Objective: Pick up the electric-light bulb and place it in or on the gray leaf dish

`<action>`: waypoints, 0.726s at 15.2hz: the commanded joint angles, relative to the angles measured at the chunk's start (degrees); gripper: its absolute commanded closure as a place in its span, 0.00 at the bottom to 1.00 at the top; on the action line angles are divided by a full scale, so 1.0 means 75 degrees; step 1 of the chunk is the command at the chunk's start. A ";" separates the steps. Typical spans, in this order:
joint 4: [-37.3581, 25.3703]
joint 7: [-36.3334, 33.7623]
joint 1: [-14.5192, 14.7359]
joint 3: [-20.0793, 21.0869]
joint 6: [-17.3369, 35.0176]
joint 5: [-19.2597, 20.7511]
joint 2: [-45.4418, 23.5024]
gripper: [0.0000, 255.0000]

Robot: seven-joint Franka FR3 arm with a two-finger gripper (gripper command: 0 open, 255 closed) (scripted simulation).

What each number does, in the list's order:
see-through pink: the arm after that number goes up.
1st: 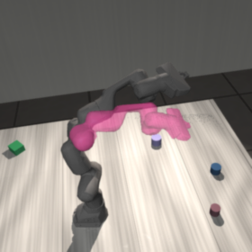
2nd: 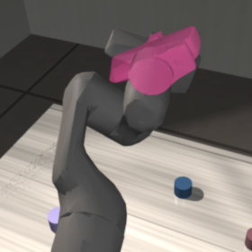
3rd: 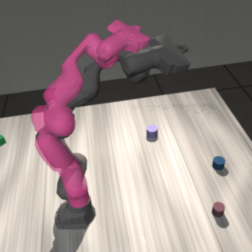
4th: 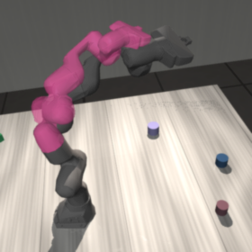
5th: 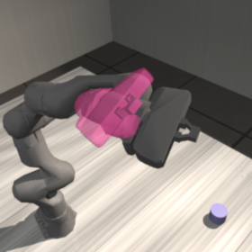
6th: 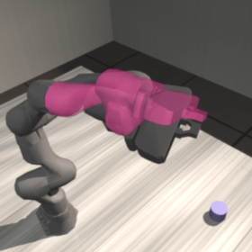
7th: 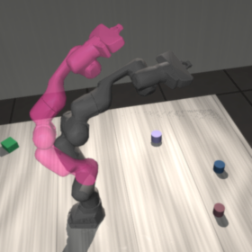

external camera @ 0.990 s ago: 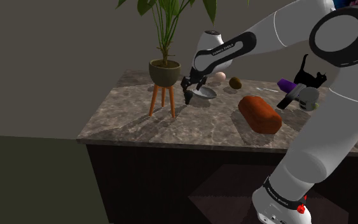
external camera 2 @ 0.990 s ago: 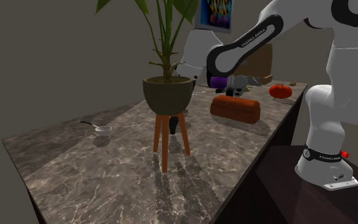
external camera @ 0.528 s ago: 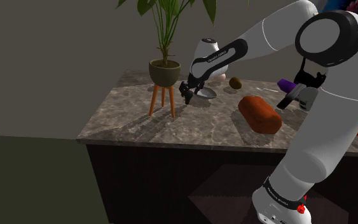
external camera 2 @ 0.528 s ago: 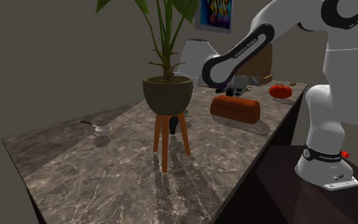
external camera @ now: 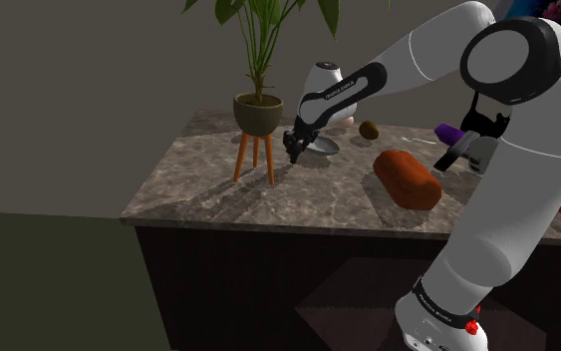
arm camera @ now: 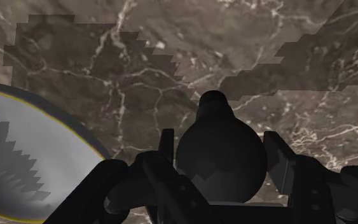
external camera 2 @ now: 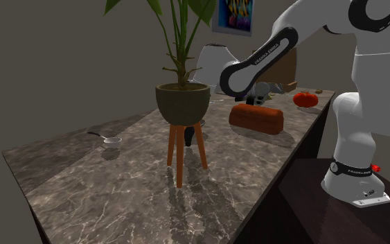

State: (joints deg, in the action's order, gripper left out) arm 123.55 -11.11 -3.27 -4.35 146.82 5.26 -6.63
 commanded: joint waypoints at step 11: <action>-0.0077 0.0016 0.0002 0.0003 -0.0192 -0.0009 0.0116 1.00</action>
State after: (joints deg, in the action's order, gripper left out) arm 123.15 -11.04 -3.26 -4.32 145.94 5.22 -6.15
